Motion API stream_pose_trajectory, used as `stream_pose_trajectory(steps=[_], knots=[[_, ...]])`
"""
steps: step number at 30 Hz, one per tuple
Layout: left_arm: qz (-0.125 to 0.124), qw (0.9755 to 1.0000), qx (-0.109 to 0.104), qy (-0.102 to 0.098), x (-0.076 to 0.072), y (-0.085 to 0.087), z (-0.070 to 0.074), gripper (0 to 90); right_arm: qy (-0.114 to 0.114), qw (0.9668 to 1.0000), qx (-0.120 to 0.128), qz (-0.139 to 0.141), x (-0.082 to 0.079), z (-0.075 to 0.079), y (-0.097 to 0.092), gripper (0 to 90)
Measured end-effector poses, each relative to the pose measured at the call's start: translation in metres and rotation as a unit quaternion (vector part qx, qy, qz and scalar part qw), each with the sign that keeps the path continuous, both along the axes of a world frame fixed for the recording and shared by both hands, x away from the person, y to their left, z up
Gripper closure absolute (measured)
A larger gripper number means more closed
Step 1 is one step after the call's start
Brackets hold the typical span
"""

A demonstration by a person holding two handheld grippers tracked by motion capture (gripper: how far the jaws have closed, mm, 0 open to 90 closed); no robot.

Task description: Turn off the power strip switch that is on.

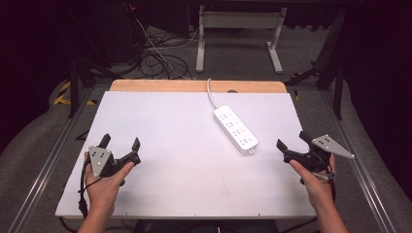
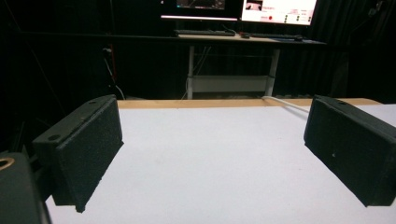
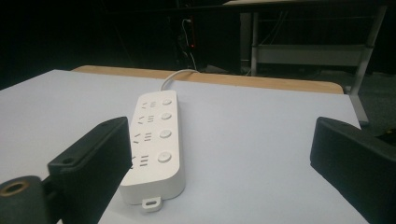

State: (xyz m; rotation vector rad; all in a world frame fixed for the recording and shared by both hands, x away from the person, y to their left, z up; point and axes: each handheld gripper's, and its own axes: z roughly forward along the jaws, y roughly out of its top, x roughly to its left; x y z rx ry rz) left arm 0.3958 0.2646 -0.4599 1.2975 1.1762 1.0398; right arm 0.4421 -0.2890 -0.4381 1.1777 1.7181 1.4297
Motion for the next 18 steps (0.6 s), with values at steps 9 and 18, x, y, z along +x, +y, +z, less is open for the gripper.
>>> stream_pose_trajectory(steps=[9,18], knots=[[-0.002,1.0000,0.001,0.003,0.0008,-0.0005,-0.0003,5.4,-0.003,1.0000,-0.006,0.000,-0.0017,0.0005,0.0000,7.8],[-0.004,1.0000,-0.001,0.006,0.0014,-0.0010,-0.0006,5.7,-0.015,0.9992,-0.025,0.028,-0.0052,0.0030,0.0012,45.6]])
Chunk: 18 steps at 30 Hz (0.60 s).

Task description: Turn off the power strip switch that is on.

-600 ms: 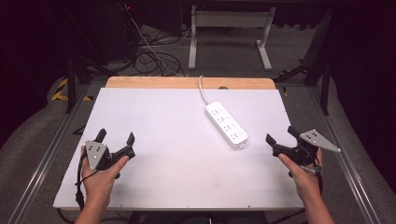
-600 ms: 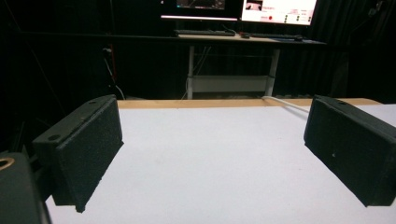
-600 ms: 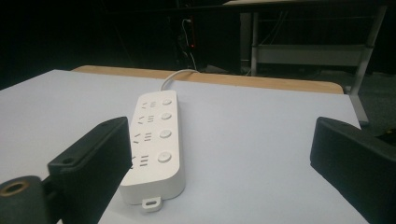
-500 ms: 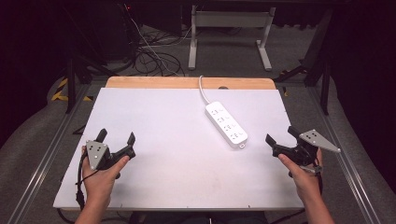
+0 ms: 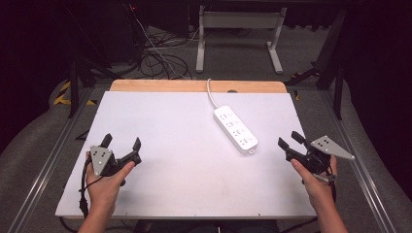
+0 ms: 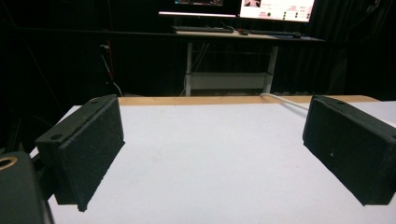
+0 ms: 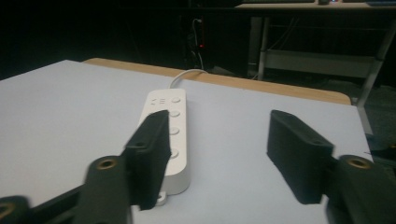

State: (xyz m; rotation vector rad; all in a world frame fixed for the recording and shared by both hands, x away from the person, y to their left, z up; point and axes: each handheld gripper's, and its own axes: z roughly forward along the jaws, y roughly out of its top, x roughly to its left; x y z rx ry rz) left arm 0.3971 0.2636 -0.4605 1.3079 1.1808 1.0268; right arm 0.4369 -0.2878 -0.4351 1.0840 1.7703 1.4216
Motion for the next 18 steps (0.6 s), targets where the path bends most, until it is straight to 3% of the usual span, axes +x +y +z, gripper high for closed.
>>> stream_pose_trajectory(steps=[1,3,11,16,18], knots=[[0.000,1.0000,0.000,0.000,0.000,0.000,0.000,5.8,0.000,1.0000,0.000,0.000,0.000,0.000,0.000,45.6],[-0.001,1.0000,0.002,0.000,0.000,0.000,0.000,5.9,0.002,0.9999,-0.008,0.007,-0.001,0.001,0.002,57.4],[-0.003,1.0000,0.001,0.004,-0.001,0.001,0.000,6.4,0.033,0.9980,-0.052,0.014,-0.004,0.007,0.008,88.4],[-0.004,1.0000,0.000,0.006,0.000,0.000,0.000,6.8,0.066,0.9966,-0.040,0.027,-0.005,0.011,0.008,90.0],[-0.005,1.0000,0.001,0.007,0.001,-0.001,0.000,6.9,0.081,0.9946,-0.056,0.032,-0.004,0.014,0.010,90.0]])
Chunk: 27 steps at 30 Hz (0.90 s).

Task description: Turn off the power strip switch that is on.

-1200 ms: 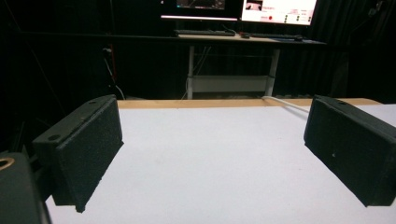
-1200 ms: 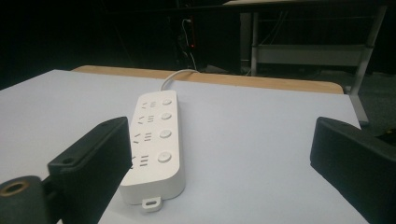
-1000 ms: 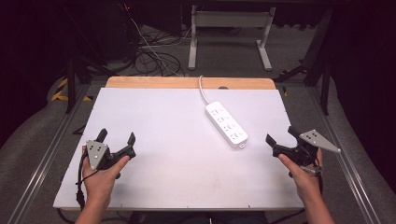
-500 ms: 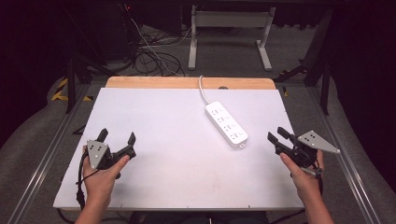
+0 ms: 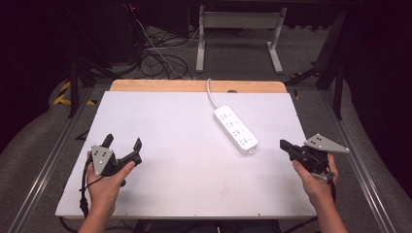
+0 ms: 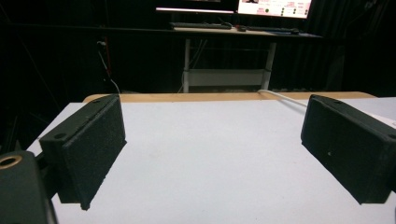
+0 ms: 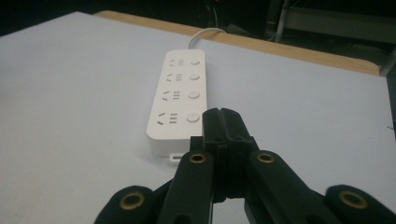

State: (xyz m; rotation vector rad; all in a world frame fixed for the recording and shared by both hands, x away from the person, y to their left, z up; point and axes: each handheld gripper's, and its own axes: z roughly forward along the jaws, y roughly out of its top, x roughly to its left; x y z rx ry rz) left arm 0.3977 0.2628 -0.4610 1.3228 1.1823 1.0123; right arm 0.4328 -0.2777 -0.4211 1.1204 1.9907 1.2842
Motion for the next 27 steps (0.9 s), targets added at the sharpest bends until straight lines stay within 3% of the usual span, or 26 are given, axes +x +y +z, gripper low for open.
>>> stream_pose_trajectory(steps=[6,10,16,20,27], knots=[[-0.003,1.0000,0.004,0.007,0.001,0.000,-0.001,7.5,0.030,0.9994,-0.019,0.005,0.006,0.012,0.009,90.0],[-0.005,0.9999,0.005,0.009,0.000,0.000,-0.001,7.8,0.037,0.9988,-0.032,0.011,0.010,0.021,0.017,90.0],[-0.009,0.9998,0.010,0.015,0.000,-0.002,-0.002,8.3,0.031,0.9986,-0.038,0.018,0.016,0.037,0.029,90.0],[-0.011,0.9997,0.012,0.017,0.000,-0.003,-0.002,8.6,0.023,0.9982,-0.044,0.033,0.029,0.052,0.051,90.0],[-0.012,0.9996,0.015,0.019,-0.001,-0.003,-0.002,8.8,0.025,0.9964,-0.060,0.054,0.048,0.058,0.081,90.0]])
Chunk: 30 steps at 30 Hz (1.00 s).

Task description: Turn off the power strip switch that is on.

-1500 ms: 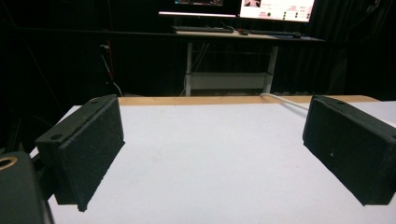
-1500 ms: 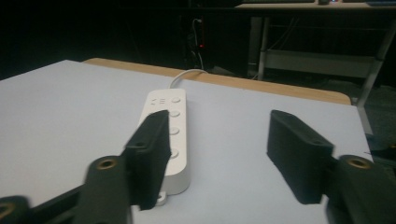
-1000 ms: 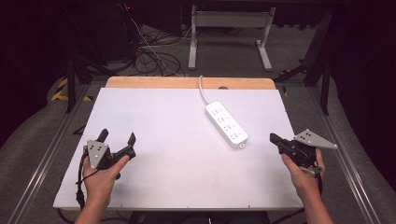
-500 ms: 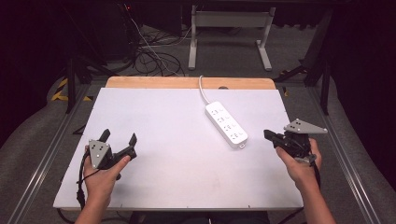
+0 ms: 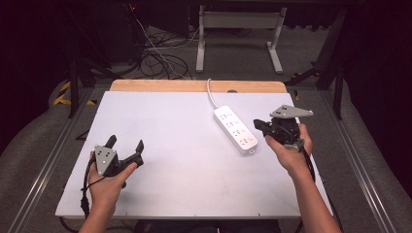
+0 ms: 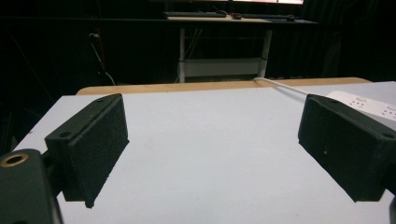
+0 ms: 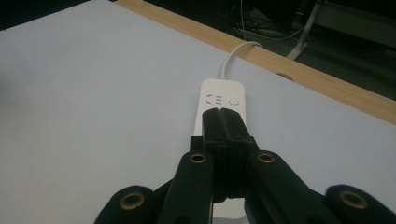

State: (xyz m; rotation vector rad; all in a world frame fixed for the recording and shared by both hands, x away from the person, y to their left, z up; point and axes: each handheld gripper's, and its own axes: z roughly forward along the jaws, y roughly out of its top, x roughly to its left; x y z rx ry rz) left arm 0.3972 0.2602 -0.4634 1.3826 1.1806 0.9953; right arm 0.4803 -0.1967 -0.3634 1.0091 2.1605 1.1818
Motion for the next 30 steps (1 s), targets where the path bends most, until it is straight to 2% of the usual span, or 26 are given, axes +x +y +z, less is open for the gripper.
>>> stream_pose_trajectory(steps=[4,11,15,19,22,30], knots=[[0.000,1.0000,-0.001,0.000,-0.001,0.001,0.000,9.0,0.003,1.0000,-0.008,0.002,0.012,0.001,0.010,90.0],[-0.002,1.0000,0.005,0.006,-0.006,0.001,-0.001,9.2,0.003,1.0000,0.001,-0.002,0.033,0.005,0.015,90.0],[-0.003,0.9999,0.006,0.010,-0.012,0.004,-0.002,9.1,0.004,1.0000,0.001,-0.001,0.053,0.004,0.022,90.0],[-0.012,0.9998,0.011,0.015,-0.015,0.005,-0.003,9.0,0.009,0.9999,-0.006,0.002,0.065,0.000,0.025,90.0],[-0.024,0.9994,0.017,0.019,-0.017,0.005,-0.004,9.0,0.023,0.9997,-0.010,0.001,0.080,-0.010,0.027,90.0],[-0.032,0.9990,0.014,0.027,-0.019,0.006,-0.005,9.4,0.041,0.9988,-0.026,0.008,0.102,-0.025,0.038,90.0]])
